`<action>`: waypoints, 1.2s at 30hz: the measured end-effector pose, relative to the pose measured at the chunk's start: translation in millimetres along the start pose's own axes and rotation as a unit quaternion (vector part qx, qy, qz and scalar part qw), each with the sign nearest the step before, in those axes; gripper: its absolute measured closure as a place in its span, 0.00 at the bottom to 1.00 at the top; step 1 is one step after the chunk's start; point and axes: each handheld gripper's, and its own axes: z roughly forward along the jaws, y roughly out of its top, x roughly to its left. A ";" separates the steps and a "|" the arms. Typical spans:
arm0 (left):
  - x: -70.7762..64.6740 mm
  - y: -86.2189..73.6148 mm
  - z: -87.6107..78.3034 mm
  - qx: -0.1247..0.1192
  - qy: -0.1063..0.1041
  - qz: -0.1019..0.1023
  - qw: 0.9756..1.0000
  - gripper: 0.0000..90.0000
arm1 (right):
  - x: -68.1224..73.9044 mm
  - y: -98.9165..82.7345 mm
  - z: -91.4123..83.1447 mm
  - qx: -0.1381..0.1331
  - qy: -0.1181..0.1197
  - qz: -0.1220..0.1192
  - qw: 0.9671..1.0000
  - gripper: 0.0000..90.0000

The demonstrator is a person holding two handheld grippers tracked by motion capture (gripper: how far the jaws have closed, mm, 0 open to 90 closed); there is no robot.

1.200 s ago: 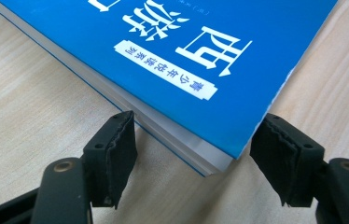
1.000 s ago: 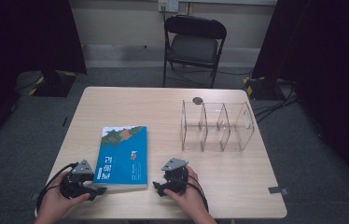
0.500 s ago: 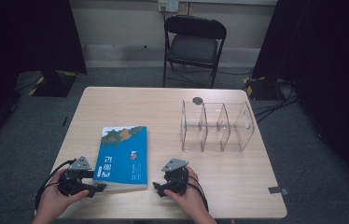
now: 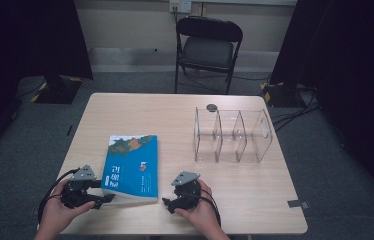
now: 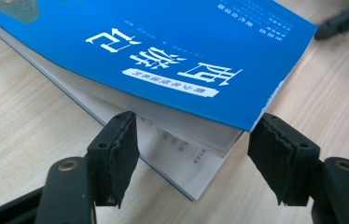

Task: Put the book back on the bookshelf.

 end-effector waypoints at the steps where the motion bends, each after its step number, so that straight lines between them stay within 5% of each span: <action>1: 0.2 0.5 -0.3 -0.001 -0.001 0.000 1.000 0.37 | 0.9 1.0 0.0 0.000 0.013 -0.005 1.000 0.14; 12: -0.7 7.4 -2.7 -0.001 0.000 -0.002 1.000 0.37 | 14.5 15.3 -5.9 -0.005 0.062 -0.018 0.998 0.14; 17: -0.6 11.2 -4.1 -0.005 -0.003 -0.005 1.000 0.37 | 18.0 18.4 -4.5 -0.009 0.071 -0.011 0.997 0.14; 36: 1.8 12.9 -4.2 -0.006 -0.009 -0.012 1.000 0.37 | 40.1 50.8 17.0 -0.037 0.104 -0.051 0.993 0.13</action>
